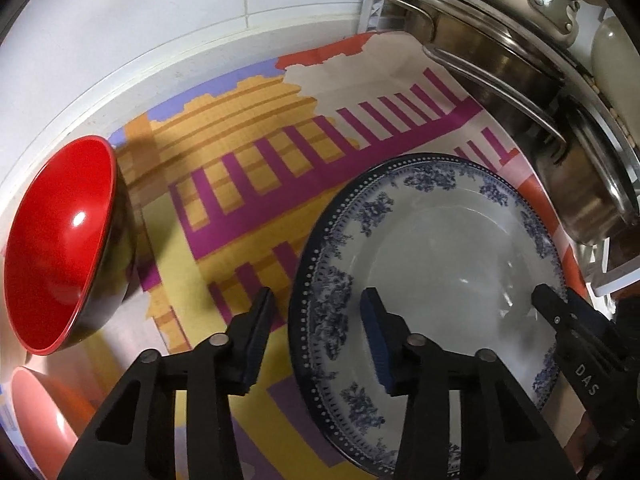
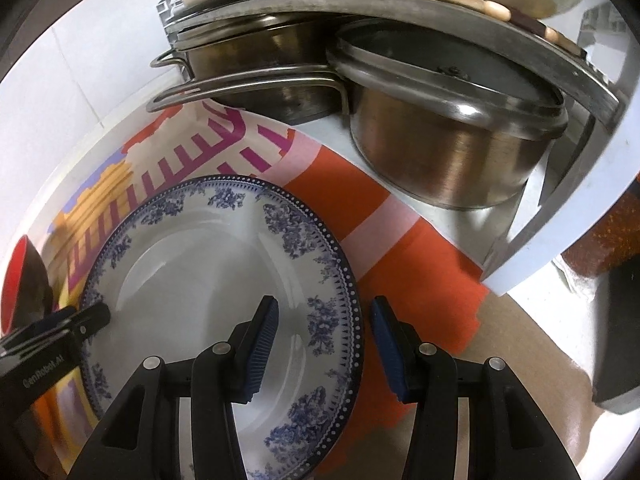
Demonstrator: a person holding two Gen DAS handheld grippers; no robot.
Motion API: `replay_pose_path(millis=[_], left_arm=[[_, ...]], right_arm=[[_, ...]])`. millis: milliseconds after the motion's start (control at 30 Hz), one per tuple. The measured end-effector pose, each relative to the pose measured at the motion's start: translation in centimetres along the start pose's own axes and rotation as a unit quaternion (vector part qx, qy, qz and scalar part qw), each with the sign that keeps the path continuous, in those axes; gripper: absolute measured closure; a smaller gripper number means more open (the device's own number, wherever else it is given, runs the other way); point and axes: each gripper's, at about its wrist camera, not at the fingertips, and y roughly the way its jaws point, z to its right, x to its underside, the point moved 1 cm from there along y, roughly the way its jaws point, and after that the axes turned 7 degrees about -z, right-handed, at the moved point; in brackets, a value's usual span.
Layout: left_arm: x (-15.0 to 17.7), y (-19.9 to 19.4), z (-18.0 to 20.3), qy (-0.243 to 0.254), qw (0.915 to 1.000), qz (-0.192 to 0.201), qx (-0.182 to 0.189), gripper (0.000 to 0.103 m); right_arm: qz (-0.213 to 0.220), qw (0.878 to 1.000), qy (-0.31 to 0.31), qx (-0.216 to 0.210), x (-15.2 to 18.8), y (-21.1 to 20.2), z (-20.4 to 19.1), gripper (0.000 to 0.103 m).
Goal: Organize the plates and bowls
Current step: 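Close both grippers on the rim of the blue-and-white plate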
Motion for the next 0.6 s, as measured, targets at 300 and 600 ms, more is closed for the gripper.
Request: replay_pose_path(millis=[300, 600], left_arm=[[0.0, -0.1, 0.4, 0.011, 0.9999, 0.002, -0.006, 0.067], [1.0, -1.7, 0.2, 0.021, 0.9993, 0.023, -0.022, 0.068]], right_arm=[[-0.004, 1.0, -0.026, 0.006, -0.3, 0.2, 0.0, 0.065], [0.006, 0.999, -0.036, 0.008, 0.1, -1.0, -0.4, 0.066]])
